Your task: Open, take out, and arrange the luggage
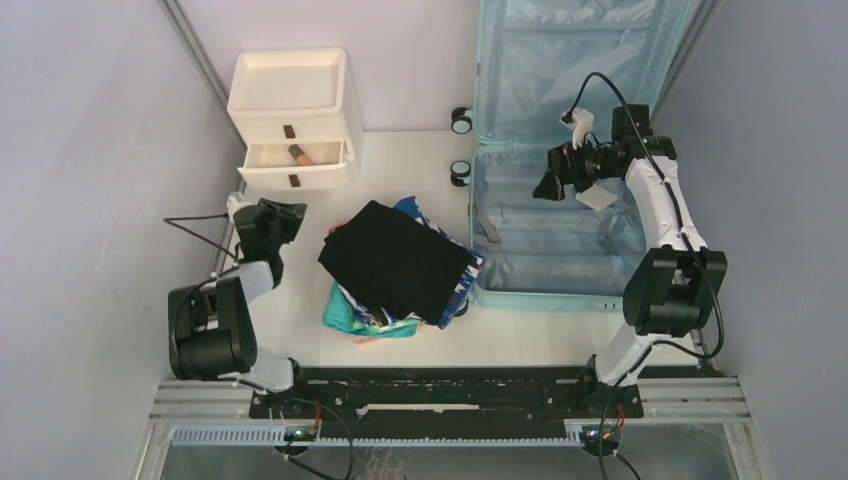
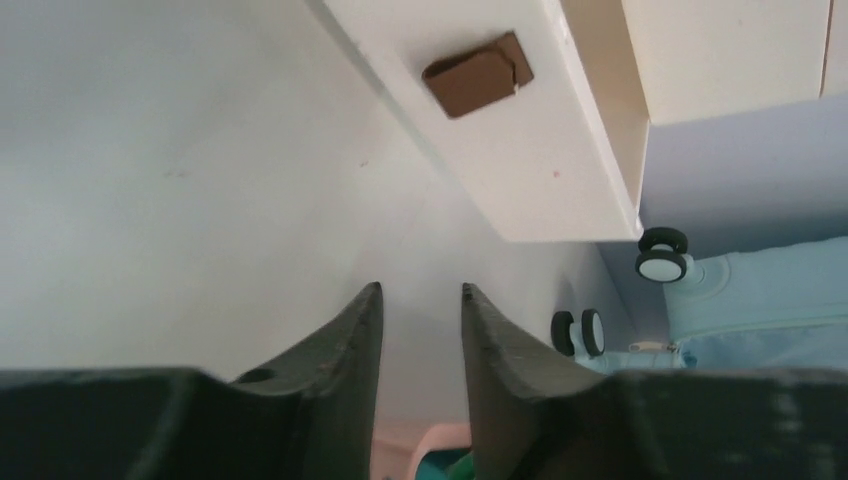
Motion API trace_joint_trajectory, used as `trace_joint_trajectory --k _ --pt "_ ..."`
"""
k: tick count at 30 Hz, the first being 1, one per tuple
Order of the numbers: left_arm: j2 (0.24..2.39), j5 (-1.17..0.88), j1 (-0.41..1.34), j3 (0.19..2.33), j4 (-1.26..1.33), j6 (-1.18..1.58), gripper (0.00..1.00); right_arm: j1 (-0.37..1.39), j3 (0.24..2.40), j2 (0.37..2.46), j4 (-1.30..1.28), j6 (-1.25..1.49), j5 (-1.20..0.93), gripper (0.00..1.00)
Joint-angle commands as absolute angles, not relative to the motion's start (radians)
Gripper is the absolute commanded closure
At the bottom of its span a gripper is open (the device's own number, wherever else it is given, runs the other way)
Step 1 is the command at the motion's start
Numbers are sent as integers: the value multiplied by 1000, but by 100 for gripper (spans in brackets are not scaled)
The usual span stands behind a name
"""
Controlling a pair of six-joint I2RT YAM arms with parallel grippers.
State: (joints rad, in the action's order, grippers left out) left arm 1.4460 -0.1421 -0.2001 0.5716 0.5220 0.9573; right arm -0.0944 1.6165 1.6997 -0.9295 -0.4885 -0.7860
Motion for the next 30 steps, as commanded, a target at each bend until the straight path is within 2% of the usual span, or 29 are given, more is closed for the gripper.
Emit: trace_joint_trajectory --k 1,5,9,14,23,26,30 --pt "1525 -122 -213 712 567 972 68 -88 1679 1713 -915 -486 -794 0" --pt "1631 -57 -214 826 516 1010 82 -83 1689 1718 -916 -479 -802 0" --pt "1758 -46 -213 988 503 1042 83 -76 1694 1715 -917 -477 -804 0" --pt "1895 -79 -214 1197 472 1082 79 -72 1691 1704 -917 -477 -798 0" --pt "2016 -109 -215 1383 474 1155 63 -72 1676 1690 -916 -483 -785 0" --pt "2030 -133 -217 1397 482 1170 62 -72 1679 1690 -916 -482 -783 0" --pt "1986 -133 -221 1286 559 1171 61 -74 1678 1688 -917 -486 -776 0"
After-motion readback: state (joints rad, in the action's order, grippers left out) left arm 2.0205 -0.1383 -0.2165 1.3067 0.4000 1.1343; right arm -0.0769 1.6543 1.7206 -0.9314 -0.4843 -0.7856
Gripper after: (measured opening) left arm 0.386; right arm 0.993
